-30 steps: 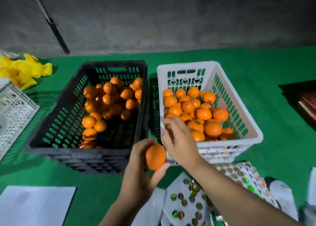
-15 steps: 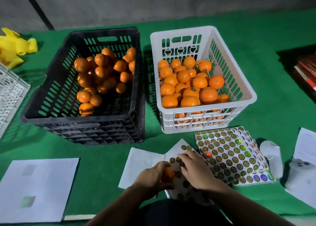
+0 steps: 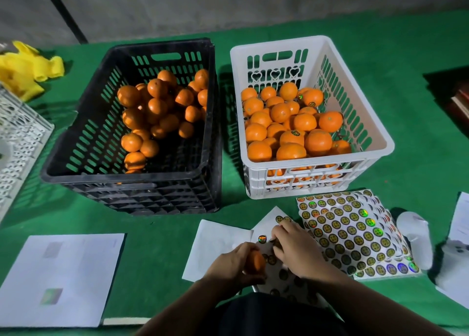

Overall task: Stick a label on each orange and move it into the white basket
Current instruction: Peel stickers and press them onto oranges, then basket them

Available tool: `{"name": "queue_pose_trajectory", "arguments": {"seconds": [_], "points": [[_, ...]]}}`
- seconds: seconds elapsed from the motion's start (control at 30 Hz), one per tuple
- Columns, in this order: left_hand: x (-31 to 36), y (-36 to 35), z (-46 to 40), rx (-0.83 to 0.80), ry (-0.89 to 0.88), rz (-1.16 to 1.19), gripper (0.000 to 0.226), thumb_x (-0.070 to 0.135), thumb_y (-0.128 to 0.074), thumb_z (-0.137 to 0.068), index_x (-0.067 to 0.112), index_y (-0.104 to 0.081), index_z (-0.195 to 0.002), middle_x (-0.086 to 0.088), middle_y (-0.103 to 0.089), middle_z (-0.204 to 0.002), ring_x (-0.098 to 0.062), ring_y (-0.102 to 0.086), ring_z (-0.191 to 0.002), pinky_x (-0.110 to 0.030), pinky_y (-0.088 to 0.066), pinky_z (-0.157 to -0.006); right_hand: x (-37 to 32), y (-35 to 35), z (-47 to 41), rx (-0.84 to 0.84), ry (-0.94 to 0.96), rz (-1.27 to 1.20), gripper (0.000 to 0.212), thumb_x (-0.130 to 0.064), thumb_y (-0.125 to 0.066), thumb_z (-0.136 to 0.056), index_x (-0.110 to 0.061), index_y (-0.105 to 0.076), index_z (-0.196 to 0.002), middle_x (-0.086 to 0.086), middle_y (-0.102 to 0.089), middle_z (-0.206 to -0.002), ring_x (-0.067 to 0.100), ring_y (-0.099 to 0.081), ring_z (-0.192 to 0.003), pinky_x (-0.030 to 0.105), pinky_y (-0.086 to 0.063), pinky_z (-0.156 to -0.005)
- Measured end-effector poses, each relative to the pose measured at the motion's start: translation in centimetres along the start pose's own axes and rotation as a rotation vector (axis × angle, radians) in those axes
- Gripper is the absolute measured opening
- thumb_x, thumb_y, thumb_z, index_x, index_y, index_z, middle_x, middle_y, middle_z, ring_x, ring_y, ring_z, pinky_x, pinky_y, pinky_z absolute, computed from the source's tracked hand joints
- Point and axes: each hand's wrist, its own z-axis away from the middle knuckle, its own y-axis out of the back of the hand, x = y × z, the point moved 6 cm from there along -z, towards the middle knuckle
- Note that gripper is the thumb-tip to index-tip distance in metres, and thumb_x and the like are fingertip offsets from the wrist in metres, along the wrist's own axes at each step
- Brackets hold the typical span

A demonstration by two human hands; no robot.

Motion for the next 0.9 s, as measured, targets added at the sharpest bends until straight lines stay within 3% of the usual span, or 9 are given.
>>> {"name": "queue_pose_trajectory", "arguments": {"seconds": [0.23,0.37,0.5,0.63,0.77,0.9], "points": [[0.0,0.0,0.0,0.004,0.01,0.04,0.071,0.071,-0.077,-0.076,0.051,-0.038,-0.132,0.016,-0.063,-0.129,-0.008,-0.062,-0.106,-0.025,-0.052,-0.094,0.7,1.9,0.2,0.124,-0.171,-0.483,0.014,-0.015,-0.072,-0.094,-0.019,-0.061,-0.086,-0.008,-0.061,-0.084,0.008,-0.059,-0.075,0.028,-0.052,-0.068],[0.8,1.1,0.2,0.057,0.005,0.086,0.075,0.073,-0.078,-0.074,0.046,-0.042,-0.134,0.018,-0.061,-0.128,-0.008,-0.061,-0.106,-0.028,-0.052,-0.092,1.6,2.9,0.7,0.141,-0.35,-0.792,0.013,-0.014,-0.069,-0.096,-0.02,-0.061,-0.087,-0.003,-0.064,-0.082,0.004,-0.059,-0.07,0.015,-0.049,-0.065],[2.9,3.2,1.5,0.199,-0.101,0.075,0.083,0.085,-0.066,-0.075,0.042,-0.041,-0.141,0.02,-0.056,-0.136,-0.008,-0.061,-0.109,-0.031,-0.054,-0.092,0.1,5.2,1.4,0.111,-0.323,-1.028,0.016,-0.022,-0.072,-0.095,-0.014,-0.065,-0.083,-0.009,-0.057,-0.065,0.004,-0.05,-0.058,0.016,-0.041,-0.056],[5.2,5.3,2.5,0.319,-0.15,0.165,0.081,0.079,-0.072,-0.075,0.042,-0.044,-0.142,0.021,-0.062,-0.125,-0.004,-0.065,-0.096,-0.029,-0.056,-0.087,-2.3,7.7,2.1,0.03,-0.228,-1.108,0.017,-0.027,-0.068,-0.098,-0.022,-0.069,-0.082,-0.007,-0.057,-0.065,0.006,-0.053,-0.063,0.021,-0.044,-0.061],[6.9,6.2,3.2,0.388,-0.208,0.356,0.08,0.07,-0.079,-0.075,0.039,-0.048,-0.141,0.016,-0.063,-0.115,-0.01,-0.066,-0.089,-0.033,-0.058,-0.083,-4.1,8.8,2.0,-0.05,-0.152,-1.096,0.016,-0.024,-0.072,-0.096,-0.02,-0.069,-0.081,-0.016,-0.056,-0.064,-0.001,-0.05,-0.062,0.014,-0.04,-0.06],[7.6,6.6,3.7,0.445,-0.216,0.393,0.073,0.044,-0.089,-0.078,0.031,-0.051,-0.14,0.011,-0.064,-0.116,-0.016,-0.066,-0.089,-0.041,-0.059,-0.083,-4.3,9.7,1.7,-0.045,-0.103,-0.995,0.02,-0.033,-0.076,-0.093,-0.026,-0.065,-0.078,-0.012,-0.056,-0.067,0.002,-0.05,-0.065,0.023,-0.04,-0.064]]}}
